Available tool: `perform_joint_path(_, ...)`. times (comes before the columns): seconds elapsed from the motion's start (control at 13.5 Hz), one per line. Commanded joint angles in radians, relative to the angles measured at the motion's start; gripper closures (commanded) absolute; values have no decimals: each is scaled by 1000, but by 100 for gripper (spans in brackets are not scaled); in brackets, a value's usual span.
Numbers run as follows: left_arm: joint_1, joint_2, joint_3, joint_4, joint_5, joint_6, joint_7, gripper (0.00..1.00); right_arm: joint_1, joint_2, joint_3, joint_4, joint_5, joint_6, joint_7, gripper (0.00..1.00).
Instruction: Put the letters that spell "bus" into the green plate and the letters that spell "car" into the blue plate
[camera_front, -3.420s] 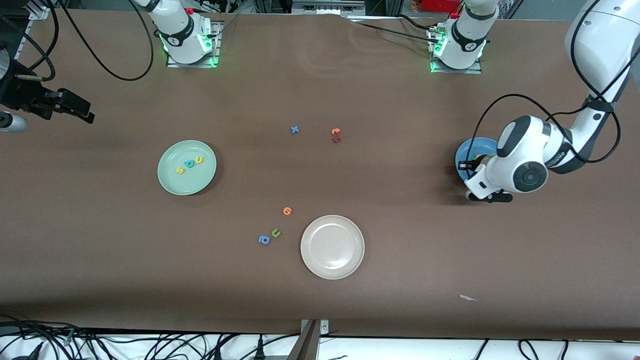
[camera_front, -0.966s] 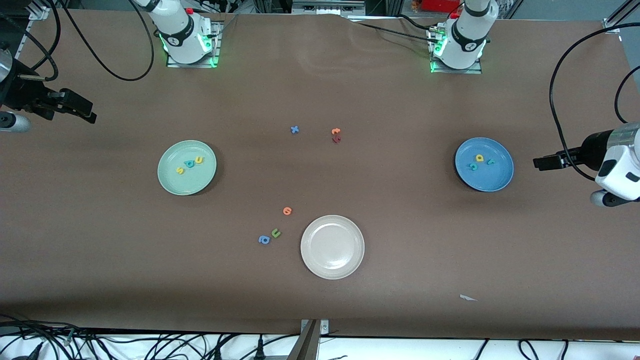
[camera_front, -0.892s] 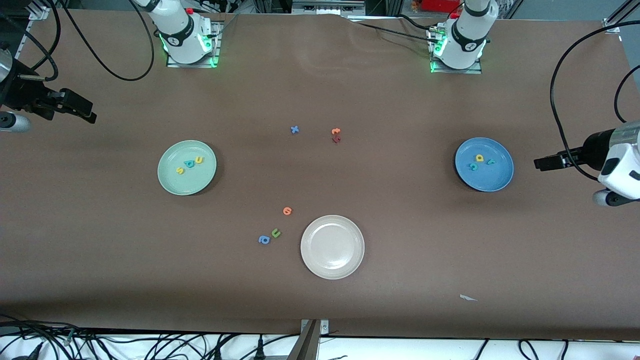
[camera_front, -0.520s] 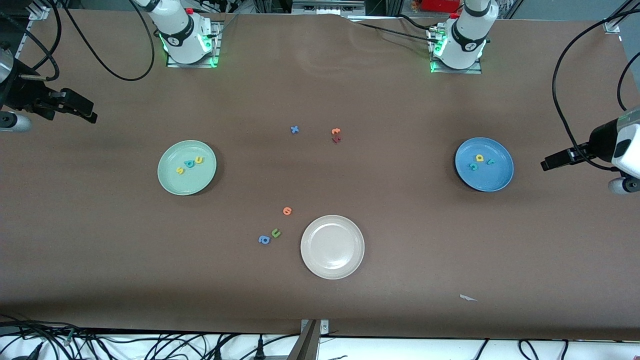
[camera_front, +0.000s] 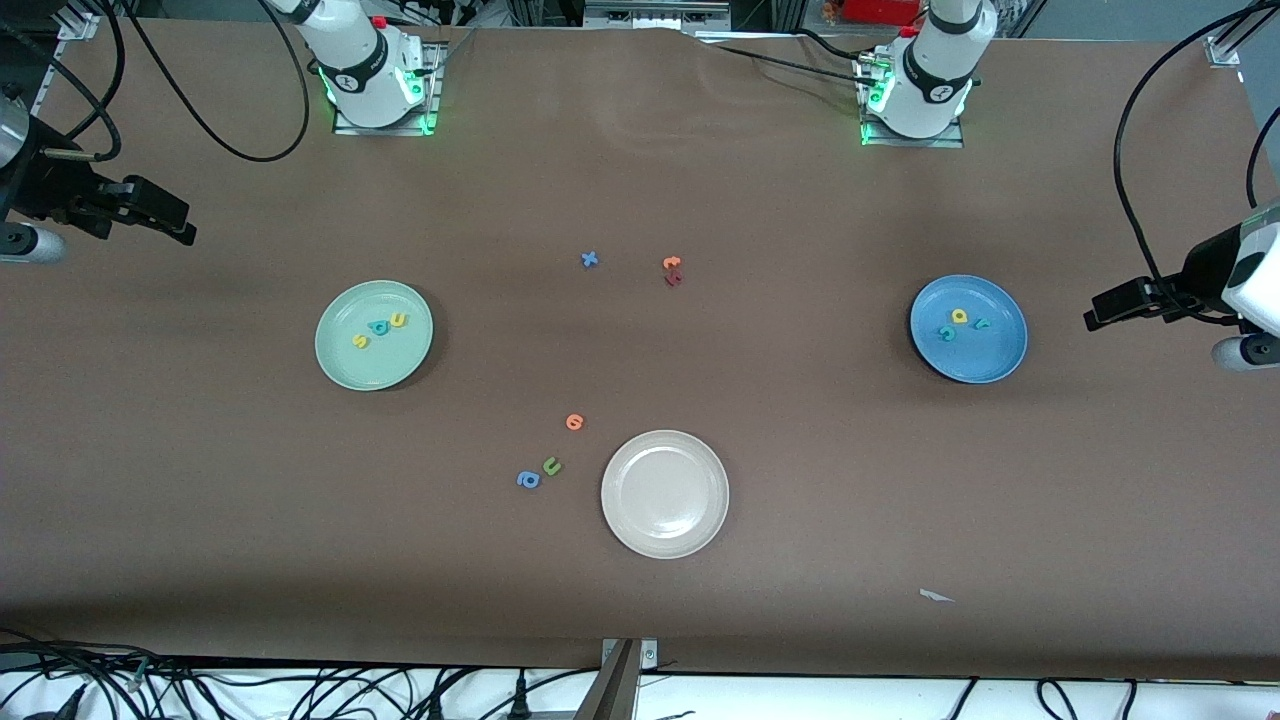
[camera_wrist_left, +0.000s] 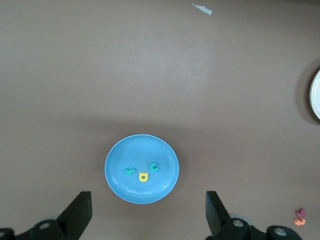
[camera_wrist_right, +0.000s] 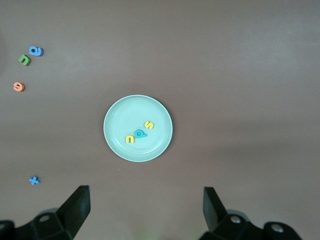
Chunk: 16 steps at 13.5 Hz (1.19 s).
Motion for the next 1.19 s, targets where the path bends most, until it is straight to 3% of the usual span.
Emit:
perform_joint_path(0.0,6,-15,-14,32,-19,0,26,0,-4,-4,13,14,6,-19,-2,0)
perform_joint_path(0.3,-2,2,-19,103,-9,0,29,1,-4,-2,16,14,4,-16,-2,0)
perform_joint_path(0.89,16,28,-13,111,-8,3,170,1,-5,1,15,14,9,-11,-13,0)
perform_joint_path(1.12,13,39,1,111,47,-12,167,0,-5,1,15,14,9,-11,-14,0)
